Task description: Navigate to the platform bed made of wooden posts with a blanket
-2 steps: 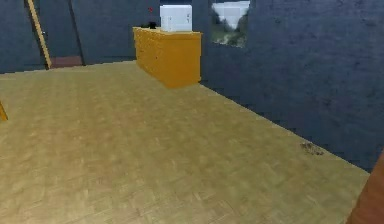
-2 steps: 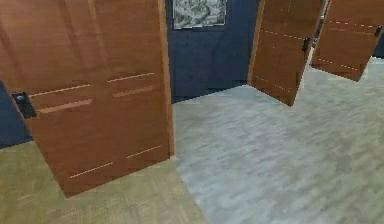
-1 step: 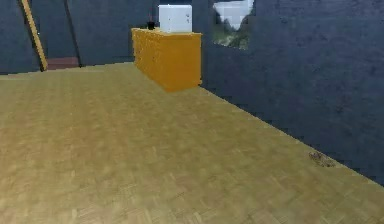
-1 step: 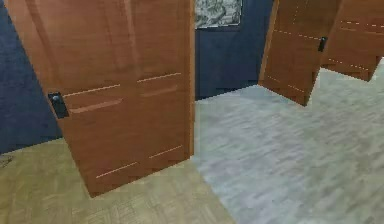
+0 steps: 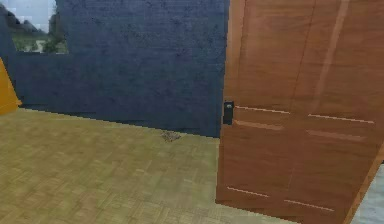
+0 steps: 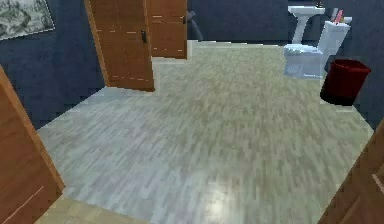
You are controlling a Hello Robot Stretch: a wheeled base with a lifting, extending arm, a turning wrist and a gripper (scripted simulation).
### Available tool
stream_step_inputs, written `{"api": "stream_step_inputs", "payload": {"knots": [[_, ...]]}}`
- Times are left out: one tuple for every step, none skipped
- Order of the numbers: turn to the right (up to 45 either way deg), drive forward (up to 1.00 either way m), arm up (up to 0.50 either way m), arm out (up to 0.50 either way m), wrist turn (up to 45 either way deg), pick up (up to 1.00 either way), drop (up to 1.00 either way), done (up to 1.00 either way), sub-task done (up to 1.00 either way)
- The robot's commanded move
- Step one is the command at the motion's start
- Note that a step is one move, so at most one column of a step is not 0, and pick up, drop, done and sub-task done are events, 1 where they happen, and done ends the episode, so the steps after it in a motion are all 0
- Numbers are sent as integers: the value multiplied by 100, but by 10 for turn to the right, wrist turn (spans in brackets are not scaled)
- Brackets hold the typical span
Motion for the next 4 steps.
{"api": "stream_step_inputs", "payload": {"knots": [[150, 0, 0, 0, 0, 0, 0, 0, 0], [0, 20, 0, 0, 0, 0, 0, 0, 0], [-450, 0, 0, 0, 0, 0, 0, 0, 0], [-420, 0, 0, 0, 0, 0, 0, 0, 0]]}}
